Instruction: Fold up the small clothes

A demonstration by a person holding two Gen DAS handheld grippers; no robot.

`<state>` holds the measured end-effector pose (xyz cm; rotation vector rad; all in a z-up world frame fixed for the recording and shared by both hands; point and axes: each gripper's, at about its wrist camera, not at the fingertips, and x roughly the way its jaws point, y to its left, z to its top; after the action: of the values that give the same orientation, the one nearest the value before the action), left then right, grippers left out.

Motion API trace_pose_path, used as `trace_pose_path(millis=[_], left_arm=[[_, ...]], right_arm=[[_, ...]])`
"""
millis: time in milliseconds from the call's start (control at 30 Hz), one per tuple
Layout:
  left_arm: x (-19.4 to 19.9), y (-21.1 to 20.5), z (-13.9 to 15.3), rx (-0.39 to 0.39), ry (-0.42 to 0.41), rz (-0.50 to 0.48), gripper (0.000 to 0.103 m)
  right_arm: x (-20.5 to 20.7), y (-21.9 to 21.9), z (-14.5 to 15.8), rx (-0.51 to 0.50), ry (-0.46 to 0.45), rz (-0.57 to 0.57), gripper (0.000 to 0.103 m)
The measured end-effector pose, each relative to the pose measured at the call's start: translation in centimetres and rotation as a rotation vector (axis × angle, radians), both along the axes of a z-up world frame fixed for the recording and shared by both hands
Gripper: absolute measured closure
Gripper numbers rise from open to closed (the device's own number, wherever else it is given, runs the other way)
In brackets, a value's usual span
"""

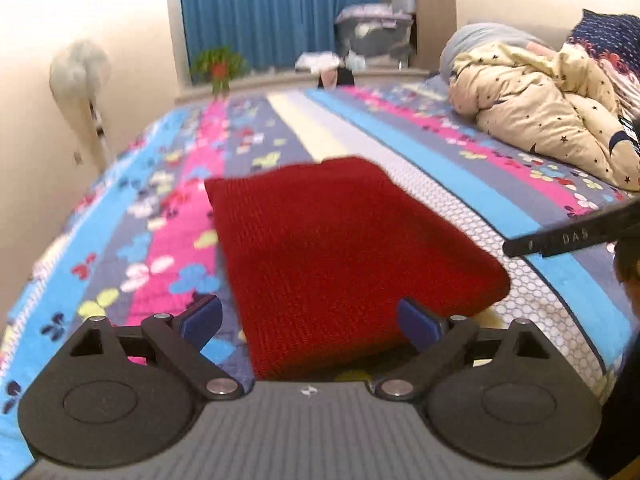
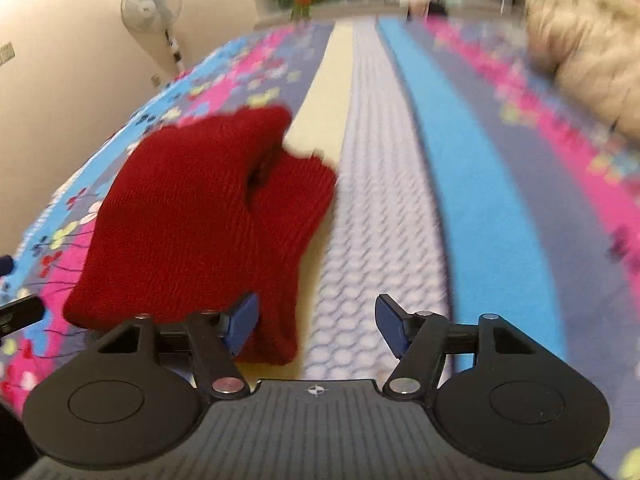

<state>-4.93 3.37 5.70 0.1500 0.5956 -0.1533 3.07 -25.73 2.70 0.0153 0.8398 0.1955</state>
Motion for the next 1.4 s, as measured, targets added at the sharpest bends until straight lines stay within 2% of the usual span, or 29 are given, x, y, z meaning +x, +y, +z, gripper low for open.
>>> trace_pose_path(millis=[67, 133, 267, 400, 567, 667, 733, 833, 1000, 1400], left_arm=[[-1.6, -0.8, 0.5, 0.016, -0.045, 0.026, 0.006], [-2.8, -1.2, 0.8, 0.006, -0.068, 0.064, 0.006], [-4.4, -1.9, 0.9, -0.036, -0.048, 0.105, 0.006], [-4.7, -2.3, 0.9, -0.030, -0.040, 0.116, 0.006], [-3.2, -0.4, 0.4, -0.045, 0.035, 0.234, 0.006], [-2.2, 1.0, -0.2, -0.109, 0.109, 0.272, 0.006], [-1.9, 1.3, -0.5, -0.121, 0.137, 0.292, 0.006], [-1.7, 1.0, -0.7, -0.104, 0.137, 0.290, 0.006], [-1.4, 0.0, -1.2, -0.084, 0.149, 0.267, 0.006], [-0.7, 0.2, -2.0, -0.098, 0.185, 0.279, 0.006]], right_arm=[[-1.6, 0.2, 1.2, -0.036, -0.070, 0.004, 0.036], [-3.4, 0.0, 2.4, -0.028, -0.126, -0.003, 0.035], [-6.1, -0.3, 3.6, 0.002, -0.177, -0.024, 0.033], [-7.1, 0.6, 4.2, -0.006, -0.201, -0.011, 0.026], [-6.4, 2.0, 3.4, -0.057, -0.176, 0.001, 0.025], [-6.1, 2.7, 2.9, -0.063, -0.146, 0.010, 0.018], [-6.1, 3.1, 2.6, -0.077, -0.139, 0.023, 0.013], [-6.2, 3.3, 2.2, -0.102, -0.137, 0.052, 0.011], [-6.0, 2.4, 1.8, -0.107, -0.115, 0.035, 0.010], [-5.9, 1.5, 1.6, -0.094, -0.095, 0.035, 0.009]])
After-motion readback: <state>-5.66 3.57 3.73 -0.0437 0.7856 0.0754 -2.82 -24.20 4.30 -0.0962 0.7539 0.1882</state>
